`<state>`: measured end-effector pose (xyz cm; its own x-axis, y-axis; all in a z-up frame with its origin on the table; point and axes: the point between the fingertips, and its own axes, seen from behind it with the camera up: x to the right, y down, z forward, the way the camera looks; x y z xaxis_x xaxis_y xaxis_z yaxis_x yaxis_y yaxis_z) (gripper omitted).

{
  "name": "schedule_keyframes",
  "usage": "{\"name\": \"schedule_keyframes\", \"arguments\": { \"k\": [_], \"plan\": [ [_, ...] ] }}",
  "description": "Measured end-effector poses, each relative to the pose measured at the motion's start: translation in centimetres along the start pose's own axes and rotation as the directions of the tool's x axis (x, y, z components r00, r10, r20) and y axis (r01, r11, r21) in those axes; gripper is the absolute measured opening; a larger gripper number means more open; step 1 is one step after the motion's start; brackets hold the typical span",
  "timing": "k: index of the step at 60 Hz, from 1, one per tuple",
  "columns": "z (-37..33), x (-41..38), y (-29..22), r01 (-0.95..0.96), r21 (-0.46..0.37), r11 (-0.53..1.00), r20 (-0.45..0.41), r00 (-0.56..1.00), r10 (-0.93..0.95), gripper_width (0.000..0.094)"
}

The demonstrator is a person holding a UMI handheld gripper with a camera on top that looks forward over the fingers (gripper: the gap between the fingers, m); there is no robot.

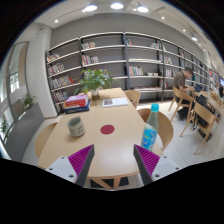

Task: Pour water

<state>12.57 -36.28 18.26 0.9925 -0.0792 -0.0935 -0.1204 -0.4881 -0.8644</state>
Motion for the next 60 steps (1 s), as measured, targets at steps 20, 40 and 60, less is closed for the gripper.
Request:
{"name": "schedule_keyframes", "arguments": {
  "k": [20, 40, 60],
  "plan": [
    [8.6, 13.5, 0.8, 0.037, 0.091, 0.995, -0.095, 0.995, -0.029, 0.0809],
    [19.4, 16.3, -0.7, 0.078, 0.187, 0.979, -0.068, 0.995, -0.067, 0.0711],
    [20.7, 16.1, -1.9, 0.079, 0.298, 0.951, -0.067, 0.996, -0.062, 0.0423]
  ]
}}
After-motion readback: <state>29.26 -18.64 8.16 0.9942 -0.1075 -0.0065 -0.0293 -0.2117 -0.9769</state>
